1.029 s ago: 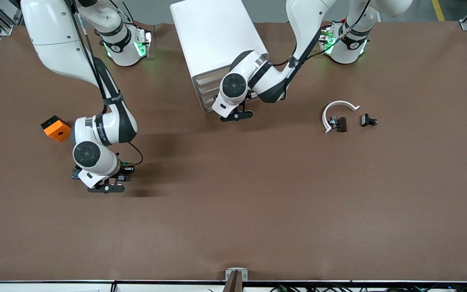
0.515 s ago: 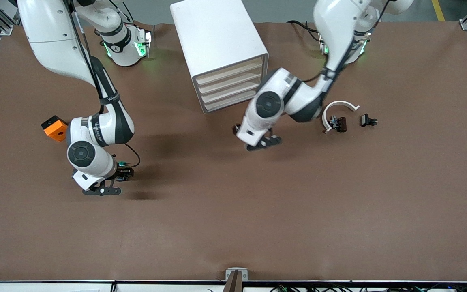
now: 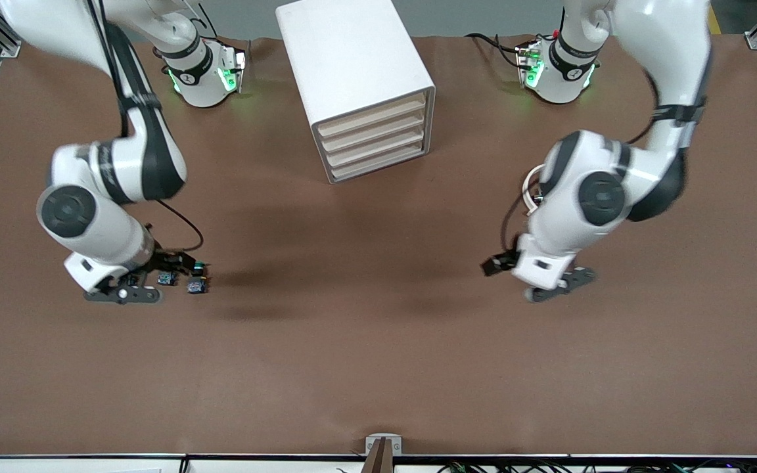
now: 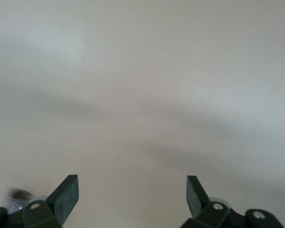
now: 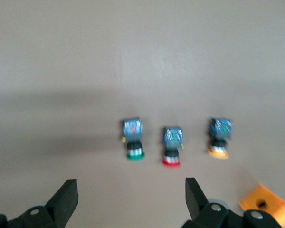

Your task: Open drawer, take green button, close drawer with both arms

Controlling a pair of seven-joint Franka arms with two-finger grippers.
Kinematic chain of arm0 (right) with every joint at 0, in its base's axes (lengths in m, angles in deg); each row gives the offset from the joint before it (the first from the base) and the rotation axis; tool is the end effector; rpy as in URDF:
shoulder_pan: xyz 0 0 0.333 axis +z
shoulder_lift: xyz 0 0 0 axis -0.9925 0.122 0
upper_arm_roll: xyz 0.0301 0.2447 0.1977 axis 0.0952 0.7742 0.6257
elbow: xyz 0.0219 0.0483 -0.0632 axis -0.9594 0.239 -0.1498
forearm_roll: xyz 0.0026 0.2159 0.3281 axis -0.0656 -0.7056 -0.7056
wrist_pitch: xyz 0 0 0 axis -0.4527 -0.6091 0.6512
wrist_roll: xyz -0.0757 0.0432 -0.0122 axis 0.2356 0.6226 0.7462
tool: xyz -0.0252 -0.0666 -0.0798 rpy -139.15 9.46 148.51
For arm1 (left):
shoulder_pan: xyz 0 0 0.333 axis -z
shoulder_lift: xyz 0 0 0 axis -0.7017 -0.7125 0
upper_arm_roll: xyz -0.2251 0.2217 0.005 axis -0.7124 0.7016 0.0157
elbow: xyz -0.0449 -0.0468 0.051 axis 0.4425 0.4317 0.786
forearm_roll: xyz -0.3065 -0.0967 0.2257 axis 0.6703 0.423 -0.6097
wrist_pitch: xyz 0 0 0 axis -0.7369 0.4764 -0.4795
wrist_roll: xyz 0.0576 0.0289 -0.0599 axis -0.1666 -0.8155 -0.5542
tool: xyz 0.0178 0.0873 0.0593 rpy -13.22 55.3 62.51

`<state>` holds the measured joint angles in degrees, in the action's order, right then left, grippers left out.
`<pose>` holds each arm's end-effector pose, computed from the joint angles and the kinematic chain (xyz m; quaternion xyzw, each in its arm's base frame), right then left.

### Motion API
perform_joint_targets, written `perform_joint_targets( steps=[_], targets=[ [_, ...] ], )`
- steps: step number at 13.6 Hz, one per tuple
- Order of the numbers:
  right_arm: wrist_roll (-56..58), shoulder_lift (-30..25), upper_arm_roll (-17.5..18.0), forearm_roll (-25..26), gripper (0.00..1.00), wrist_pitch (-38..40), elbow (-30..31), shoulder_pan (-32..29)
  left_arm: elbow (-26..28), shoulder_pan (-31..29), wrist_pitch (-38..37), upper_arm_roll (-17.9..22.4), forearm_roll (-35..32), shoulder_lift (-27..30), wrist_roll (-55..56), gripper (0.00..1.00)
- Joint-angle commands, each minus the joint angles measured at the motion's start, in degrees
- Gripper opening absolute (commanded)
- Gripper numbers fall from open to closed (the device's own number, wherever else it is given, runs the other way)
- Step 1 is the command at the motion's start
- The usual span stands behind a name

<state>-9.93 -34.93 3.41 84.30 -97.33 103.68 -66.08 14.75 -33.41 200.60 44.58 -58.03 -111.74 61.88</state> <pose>0.6223 0.1011 0.4212 0.9970 -0.0074 -0.0329 0.0695 0.6362 -0.2039 0.3924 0.9856 0.1637 -0.0096 0.0411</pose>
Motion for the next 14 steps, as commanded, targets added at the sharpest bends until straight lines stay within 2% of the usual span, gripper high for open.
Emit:
perform_joint_targets(
  steps=[1, 4, 8, 10, 12, 14],
  targets=[
    [-0.4, -1.8, 0.5, 0.7, 1.0, 12.2, -8.3, 0.1, -3.1, -5.2, -6.7, -0.7, -0.9, 2.2, -7.0, 1.0],
    [1.3, -3.1, 0.4, -0.3, 1.0, 18.3, -13.6, -0.6, -7.2, -8.9, -14.6, -0.7, -3.8, 5.1, -11.9, 1.0],
    [15.4, -5.3, 0.0, -10.5, 1.0, 19.5, -16.1, -8.0, -8.0, -11.0, -22.5, -0.7, -4.3, 12.3, -14.5, 1.0],
    [16.3, -5.2, -0.2, -10.9, 1.0, 21.7, -18.8, -8.9, -7.9, -12.0, -26.6, -0.8, -4.3, 15.4, -17.7, 1.0],
    [16.5, -5.2, -0.1, -10.8, 1.0, 21.9, -18.9, -9.4, -6.5, -13.8, -28.0, -0.7, -3.8, 19.2, -26.2, 1.0],
    [16.6, -5.2, -0.1, -10.6, 1.0, 21.9, -19.0, -9.4, -2.0, -14.5, -28.4, -0.7, -3.4, 24.1, -30.1, 1.0]
  ],
)
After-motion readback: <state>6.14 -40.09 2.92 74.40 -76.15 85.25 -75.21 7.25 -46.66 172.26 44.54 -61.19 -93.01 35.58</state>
